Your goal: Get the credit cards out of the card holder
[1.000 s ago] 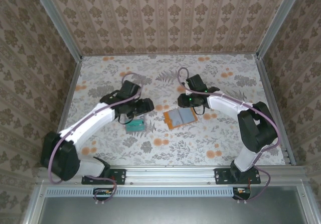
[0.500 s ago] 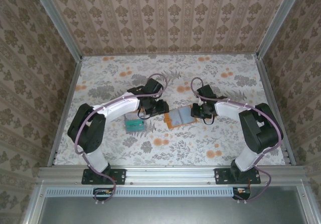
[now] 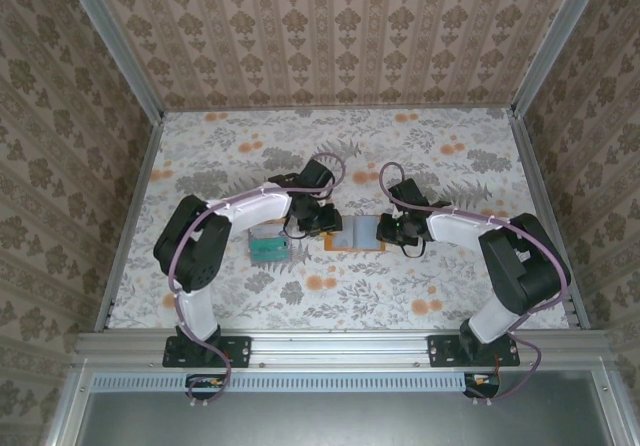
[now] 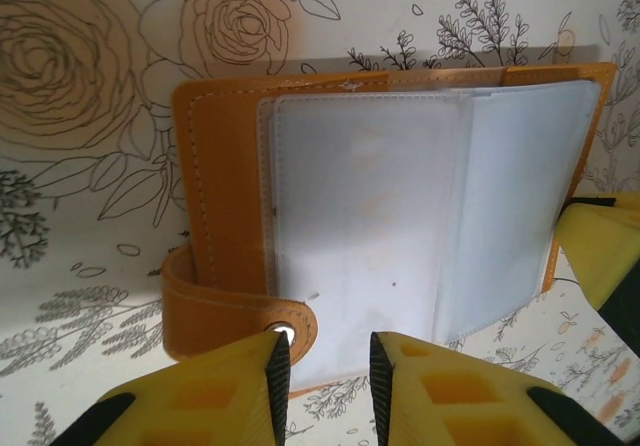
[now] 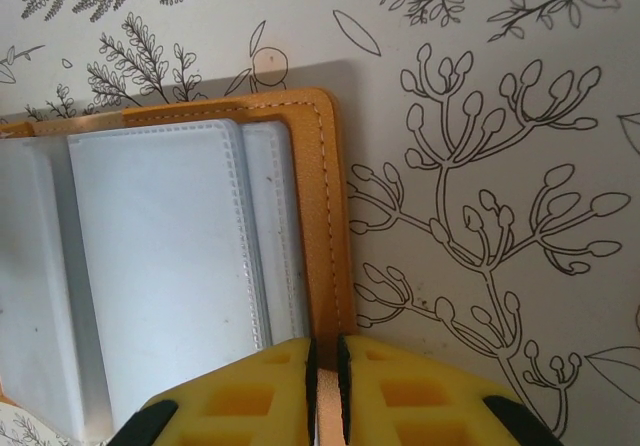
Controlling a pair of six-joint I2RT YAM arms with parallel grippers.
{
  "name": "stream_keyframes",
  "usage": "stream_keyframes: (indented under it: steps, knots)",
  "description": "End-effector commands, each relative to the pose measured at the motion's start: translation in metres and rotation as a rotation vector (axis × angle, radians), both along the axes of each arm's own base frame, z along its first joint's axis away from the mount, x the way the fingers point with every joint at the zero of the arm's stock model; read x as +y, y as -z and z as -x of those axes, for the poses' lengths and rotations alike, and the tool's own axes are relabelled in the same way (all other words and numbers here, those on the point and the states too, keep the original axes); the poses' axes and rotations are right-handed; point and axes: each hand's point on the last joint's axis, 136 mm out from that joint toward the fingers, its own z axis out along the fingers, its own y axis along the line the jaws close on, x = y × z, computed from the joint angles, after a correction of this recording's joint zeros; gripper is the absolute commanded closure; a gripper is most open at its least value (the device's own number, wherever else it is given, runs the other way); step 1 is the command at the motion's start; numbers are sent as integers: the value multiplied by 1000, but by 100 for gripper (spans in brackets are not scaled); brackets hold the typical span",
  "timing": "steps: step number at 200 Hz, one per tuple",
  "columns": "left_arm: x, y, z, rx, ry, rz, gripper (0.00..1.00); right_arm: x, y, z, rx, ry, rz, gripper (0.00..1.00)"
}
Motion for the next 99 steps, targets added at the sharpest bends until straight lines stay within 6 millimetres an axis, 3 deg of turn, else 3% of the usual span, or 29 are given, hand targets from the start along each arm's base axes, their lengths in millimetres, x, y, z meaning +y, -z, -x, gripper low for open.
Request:
stream_keyframes:
  steps: [1, 99]
  knots:
    - [-8, -4, -5, -25, 45, 4, 71, -2, 3, 9, 29, 12, 4, 82]
    - [-8, 16, -14, -18, 73, -57, 72, 0, 1, 10, 22, 8, -5, 82]
